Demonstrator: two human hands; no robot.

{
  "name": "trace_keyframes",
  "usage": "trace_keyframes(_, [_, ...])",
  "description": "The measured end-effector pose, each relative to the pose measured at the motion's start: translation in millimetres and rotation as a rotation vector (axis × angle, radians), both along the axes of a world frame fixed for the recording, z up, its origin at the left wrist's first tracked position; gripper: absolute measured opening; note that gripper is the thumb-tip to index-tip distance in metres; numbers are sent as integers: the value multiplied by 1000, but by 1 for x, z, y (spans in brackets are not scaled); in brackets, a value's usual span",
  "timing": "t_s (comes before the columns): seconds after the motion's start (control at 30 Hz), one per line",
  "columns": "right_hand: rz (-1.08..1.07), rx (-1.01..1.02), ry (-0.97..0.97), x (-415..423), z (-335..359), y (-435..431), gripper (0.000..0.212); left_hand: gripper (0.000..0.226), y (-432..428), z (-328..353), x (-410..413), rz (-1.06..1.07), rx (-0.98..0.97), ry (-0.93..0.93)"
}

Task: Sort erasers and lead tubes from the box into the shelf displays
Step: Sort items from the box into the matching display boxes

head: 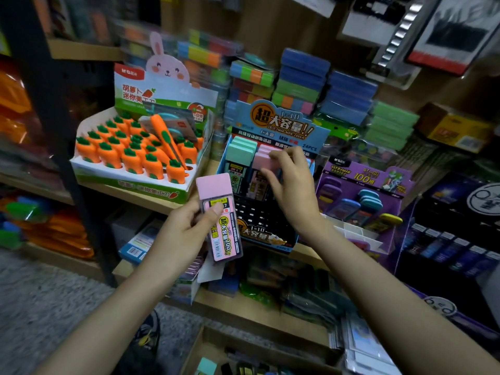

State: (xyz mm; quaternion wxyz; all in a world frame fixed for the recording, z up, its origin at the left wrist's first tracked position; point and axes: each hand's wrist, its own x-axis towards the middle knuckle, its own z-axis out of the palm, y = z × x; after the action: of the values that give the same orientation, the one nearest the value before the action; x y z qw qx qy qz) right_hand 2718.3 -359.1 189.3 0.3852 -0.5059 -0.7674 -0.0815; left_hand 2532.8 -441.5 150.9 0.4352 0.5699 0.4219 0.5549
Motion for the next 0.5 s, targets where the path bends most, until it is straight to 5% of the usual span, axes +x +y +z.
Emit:
trace_keyframes(0.2, [-90,31,-262,5,9,-9,31,13,3,3,6,-16,8,18])
trace_keyframes(0.3, [-4,-72,59,-2,16,-32,39,13,4,7,9,-34,39,31])
trace_keyframes(0.4, [315,-498,483,-13,24,-62,22,29,4,11,14,-100,60,72])
trace_keyframes(0.5, [398,-650,534,-17,30,-80,16,24,0,15,21,-144,49,63])
